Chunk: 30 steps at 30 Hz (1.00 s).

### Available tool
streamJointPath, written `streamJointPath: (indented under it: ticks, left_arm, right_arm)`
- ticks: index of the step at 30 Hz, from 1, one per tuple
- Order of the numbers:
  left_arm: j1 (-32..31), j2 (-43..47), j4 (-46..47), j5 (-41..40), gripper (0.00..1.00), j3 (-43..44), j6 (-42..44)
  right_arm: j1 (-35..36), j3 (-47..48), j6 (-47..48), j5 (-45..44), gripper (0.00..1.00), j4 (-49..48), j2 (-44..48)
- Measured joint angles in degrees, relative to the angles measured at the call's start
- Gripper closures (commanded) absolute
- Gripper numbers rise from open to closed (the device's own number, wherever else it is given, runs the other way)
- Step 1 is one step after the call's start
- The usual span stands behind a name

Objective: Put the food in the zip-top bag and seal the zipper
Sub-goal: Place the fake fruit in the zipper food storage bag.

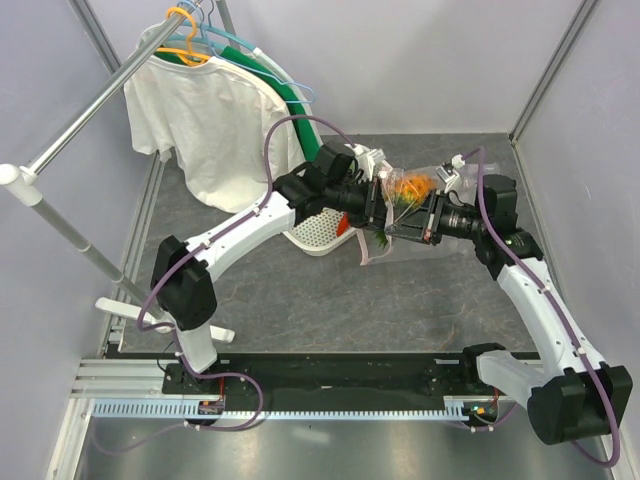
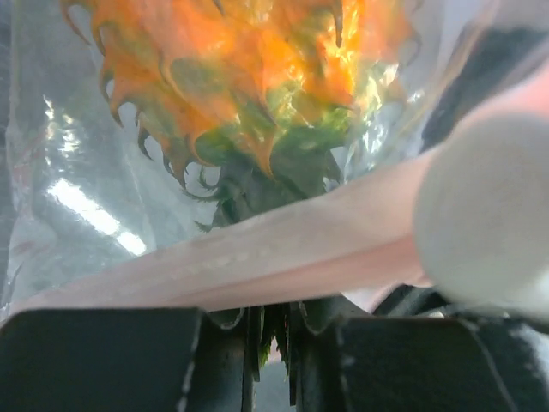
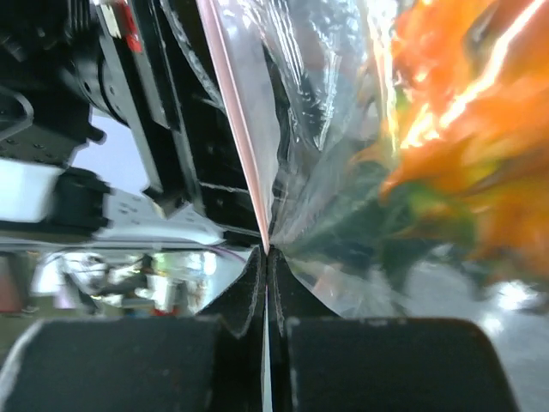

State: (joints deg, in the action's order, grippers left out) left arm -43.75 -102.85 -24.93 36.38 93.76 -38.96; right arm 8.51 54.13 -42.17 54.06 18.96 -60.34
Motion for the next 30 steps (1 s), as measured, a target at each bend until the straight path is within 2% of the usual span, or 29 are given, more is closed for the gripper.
streamJointPath:
  ticks: [4,6,12,15,19,25,30]
  left_arm:
    - [-0.46,-1.16,-1.97,-6.88,0.76,2.27,0.09]
    - [-0.35,-1.16,-2.54,-9.44,0.76,2.29,0.26]
    - [-0.33,0.24,-3.02,-13.88,0.65,0.92,3.32]
    - [-0.68,2.62,-4.24,-15.37,0.4,0.42,6.99]
    - [-2.08,6.71,-5.49,-16.96,0.22,0.35,12.83]
    - [-2.82,10.03,-8.52,-17.51,0.2,0.24,20.11]
    - [-1.14,11.74,-10.32,-18.18,0.25,-1.62,23.5]
  right_arm:
    - [0.0,-2.51,-11.1,1.73,1.0,-8.57,-0.68]
    - [0.0,-2.58,-14.51,1.9,1.0,-11.19,-0.7]
    - [-0.07,-2.58,-23.78,1.99,1.0,-19.04,-0.61]
    - [-0.37,-2.58,-26.84,1.75,1.0,-21.03,-0.59]
    - [-2.14,-2.67,-29.05,1.68,1.0,-21.66,-0.59]
    - [-6.93,-6.4,-30.77,1.7,1.0,-21.99,-0.59]
    - [-7.3,-8.83,-30.8,1.68,1.0,-20.85,-0.46]
